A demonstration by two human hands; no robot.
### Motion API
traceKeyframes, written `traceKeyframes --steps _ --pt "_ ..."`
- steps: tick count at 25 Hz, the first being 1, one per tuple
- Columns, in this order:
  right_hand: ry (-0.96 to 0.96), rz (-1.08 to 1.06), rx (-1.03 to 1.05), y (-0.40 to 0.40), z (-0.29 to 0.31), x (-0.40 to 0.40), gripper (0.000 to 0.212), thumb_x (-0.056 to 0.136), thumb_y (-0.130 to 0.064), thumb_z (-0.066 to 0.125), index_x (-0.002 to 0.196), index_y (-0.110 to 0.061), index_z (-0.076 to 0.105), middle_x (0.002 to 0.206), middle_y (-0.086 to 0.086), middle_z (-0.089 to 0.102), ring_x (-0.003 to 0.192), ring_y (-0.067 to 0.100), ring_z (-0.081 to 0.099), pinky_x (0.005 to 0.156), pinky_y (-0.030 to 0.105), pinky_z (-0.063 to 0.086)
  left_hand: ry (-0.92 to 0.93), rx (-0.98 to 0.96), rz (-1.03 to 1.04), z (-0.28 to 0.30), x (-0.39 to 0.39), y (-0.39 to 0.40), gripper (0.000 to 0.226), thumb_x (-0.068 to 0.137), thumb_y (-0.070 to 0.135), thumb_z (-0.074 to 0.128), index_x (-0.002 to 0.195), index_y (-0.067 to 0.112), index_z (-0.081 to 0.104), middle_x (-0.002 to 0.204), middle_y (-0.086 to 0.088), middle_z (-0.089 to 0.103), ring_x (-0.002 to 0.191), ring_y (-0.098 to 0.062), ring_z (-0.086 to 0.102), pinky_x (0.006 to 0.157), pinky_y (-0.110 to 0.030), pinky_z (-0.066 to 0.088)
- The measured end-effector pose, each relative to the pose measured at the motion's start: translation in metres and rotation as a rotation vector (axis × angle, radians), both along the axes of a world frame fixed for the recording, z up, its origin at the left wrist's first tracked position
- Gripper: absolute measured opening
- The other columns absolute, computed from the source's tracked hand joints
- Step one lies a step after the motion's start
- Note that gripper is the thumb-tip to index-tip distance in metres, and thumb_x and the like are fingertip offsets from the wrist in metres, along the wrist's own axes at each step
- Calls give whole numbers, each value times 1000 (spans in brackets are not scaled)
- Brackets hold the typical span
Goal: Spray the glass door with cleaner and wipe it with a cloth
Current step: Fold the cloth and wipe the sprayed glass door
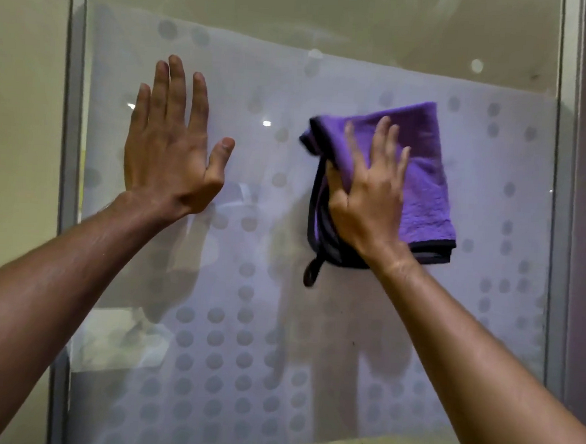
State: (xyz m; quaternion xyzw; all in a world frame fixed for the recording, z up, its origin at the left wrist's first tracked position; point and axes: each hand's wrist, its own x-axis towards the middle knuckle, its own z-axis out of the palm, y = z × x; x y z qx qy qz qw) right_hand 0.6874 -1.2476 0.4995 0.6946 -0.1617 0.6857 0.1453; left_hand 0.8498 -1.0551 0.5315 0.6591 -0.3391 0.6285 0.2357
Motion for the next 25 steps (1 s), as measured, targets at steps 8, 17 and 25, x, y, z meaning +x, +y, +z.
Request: traceKeyframes --steps 8,17,25 --pt "-68 2 105 -54 -49 -44 65 85 -18 48 150 -14 36 156 29 22 147 42 18 118 57 17 -2 27 -28 -16 -2 3 81 92 55 25 155 11 0 162 -19 -6 151 -29 -7 122 -46 -1" --pt "-154 163 133 -7 37 -7 61 90 -21 41 146 1 36 154 31 26 147 41 20 122 47 12 -12 12 4 -17 -2 -2 81 92 54 24 155 11 -3 162 -19 -8 151 -29 -8 123 -48 2" --pt "96 -72 -59 -38 -67 -39 71 88 -35 55 152 -14 31 157 29 21 145 46 19 120 56 10 11 32 -37 -29 -5 1 79 93 53 26 155 12 -1 163 -18 -7 151 -29 -8 123 -45 0"
